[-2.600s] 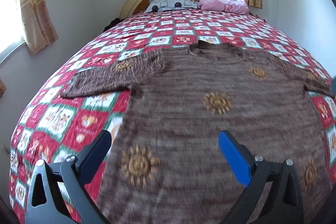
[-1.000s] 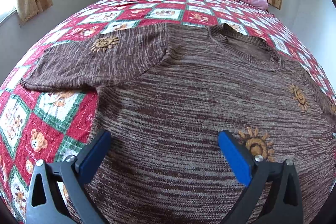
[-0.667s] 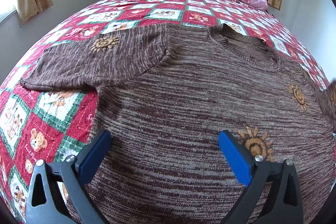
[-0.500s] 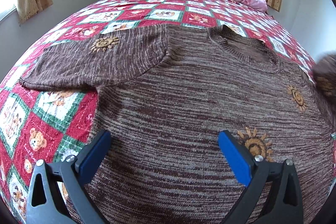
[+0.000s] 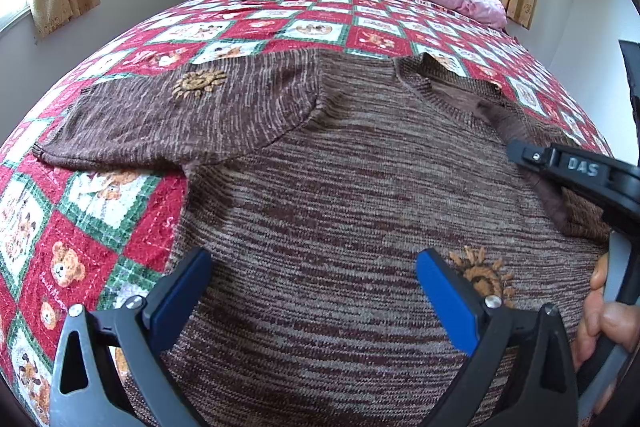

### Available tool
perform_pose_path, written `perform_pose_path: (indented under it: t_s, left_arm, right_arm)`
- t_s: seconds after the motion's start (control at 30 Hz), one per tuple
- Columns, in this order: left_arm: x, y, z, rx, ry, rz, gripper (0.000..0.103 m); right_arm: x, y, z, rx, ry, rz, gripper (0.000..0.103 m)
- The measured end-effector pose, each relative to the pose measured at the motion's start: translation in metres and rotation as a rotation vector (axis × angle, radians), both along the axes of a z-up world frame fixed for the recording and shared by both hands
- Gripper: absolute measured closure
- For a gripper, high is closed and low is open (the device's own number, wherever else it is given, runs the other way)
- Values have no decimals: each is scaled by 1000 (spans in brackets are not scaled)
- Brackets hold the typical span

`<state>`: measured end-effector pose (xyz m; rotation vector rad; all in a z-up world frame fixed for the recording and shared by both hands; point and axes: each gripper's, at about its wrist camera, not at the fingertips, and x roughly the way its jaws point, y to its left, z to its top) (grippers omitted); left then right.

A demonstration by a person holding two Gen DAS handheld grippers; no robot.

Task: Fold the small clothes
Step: 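Fold the held sleeve across the sweater body with the right gripper, then release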

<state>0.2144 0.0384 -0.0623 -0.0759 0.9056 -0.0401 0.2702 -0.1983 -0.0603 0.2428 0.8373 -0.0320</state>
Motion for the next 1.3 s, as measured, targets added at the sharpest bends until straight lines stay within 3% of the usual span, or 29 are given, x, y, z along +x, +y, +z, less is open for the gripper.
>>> perform_pose_path:
  t_s: [0.1, 0.2, 0.27, 0.4, 0.47, 0.53, 0.63, 0.67, 0.7, 0.77, 0.93, 1.03, 1.1, 1.17, 1.2, 1.3]
  left_arm:
    - [0, 0, 0, 1, 0, 0, 0]
    - [0, 0, 0, 2, 0, 0, 0]
    - [0, 0, 0, 3, 0, 0, 0]
    - [0, 0, -1, 2, 0, -1, 0]
    - [0, 0, -1, 3, 0, -1, 0]
    - [0, 0, -1, 5, 1, -1, 0]
    - [0, 0, -1, 4, 0, -1, 0]
    - [0, 0, -1, 3, 0, -1, 0]
    - [0, -1, -1, 2, 0, -1, 0]
    - [0, -1, -1, 3, 0, -1, 0]
    - [0, -1, -1, 1, 0, -2, 0]
    - [2, 0, -3, 14, 14, 18, 0]
    - [1, 1, -3, 11, 6, 13, 0]
    - [1, 1, -3, 8, 7, 14, 0]
    - [1, 1, -3, 6, 6, 13, 0]
    - [1, 1, -2, 5, 4, 13, 0]
  right_arm:
    - [-10, -13, 10, 209, -45, 77, 77]
    - [-37, -29, 35, 258, -156, 61, 77]
    - [-52, -40, 45, 212, -189, 17, 77]
    - [-59, -46, 31, -3, -57, -54, 77]
    - [-60, -47, 17, 8, -15, -71, 77]
    - [-58, -46, 2, 102, 17, -45, 77]
    - [-57, -32, 2, 122, -10, -51, 76]
    - [-55, -28, 4, 130, -11, -39, 72]
    - [-54, -24, 5, 137, -6, -23, 56]
    - [-55, -10, 10, 139, -14, 26, 38]
    - [-55, 33, 12, -84, -13, 131, 37]
    - [-48, 42, 1, -123, 26, 154, 44]
    - [-42, 38, -7, -154, 69, 125, 73]
    - [-42, 29, -7, -115, 70, 102, 80]
    - [-42, 24, -6, -93, 70, 86, 93]
    - [-41, 16, -1, -64, 66, 48, 95]
